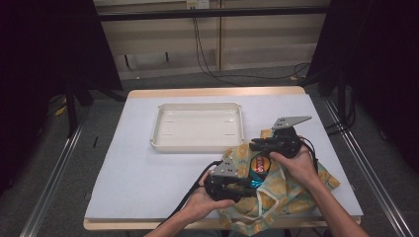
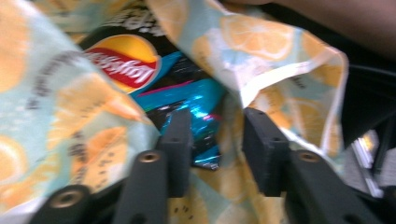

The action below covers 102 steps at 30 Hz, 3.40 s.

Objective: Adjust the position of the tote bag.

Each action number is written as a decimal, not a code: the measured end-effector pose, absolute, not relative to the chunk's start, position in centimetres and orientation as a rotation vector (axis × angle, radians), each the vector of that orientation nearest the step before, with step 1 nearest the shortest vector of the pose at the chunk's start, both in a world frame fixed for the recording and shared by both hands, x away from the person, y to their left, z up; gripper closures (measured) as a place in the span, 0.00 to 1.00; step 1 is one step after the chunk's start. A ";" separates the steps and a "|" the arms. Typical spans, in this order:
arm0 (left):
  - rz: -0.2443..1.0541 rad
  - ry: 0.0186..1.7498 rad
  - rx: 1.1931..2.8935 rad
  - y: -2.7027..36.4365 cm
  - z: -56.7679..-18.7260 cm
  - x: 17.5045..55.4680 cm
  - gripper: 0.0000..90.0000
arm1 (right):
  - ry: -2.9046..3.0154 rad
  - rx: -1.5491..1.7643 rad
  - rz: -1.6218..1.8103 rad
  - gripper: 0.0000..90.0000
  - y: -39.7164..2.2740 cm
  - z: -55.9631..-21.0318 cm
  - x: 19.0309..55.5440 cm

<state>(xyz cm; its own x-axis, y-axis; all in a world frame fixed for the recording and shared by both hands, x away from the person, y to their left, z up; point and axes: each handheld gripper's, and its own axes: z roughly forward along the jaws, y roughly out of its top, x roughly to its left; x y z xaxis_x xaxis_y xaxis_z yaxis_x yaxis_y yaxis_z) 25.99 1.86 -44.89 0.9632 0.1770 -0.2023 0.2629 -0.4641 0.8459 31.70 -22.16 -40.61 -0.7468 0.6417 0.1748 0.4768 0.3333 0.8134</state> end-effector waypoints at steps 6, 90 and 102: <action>-0.068 0.351 2.078 2.6 -45.2 26.2 0.54 | 2.415 1.031 1.375 0.82 -22.1 -40.7 31.7; 0.005 0.144 2.025 -0.4 -41.3 25.2 0.99 | 2.434 0.982 1.395 0.95 -22.1 -39.4 32.2; -0.028 0.032 2.032 -1.1 -41.1 23.6 0.99 | 2.466 1.053 1.295 0.85 -22.9 -40.6 33.0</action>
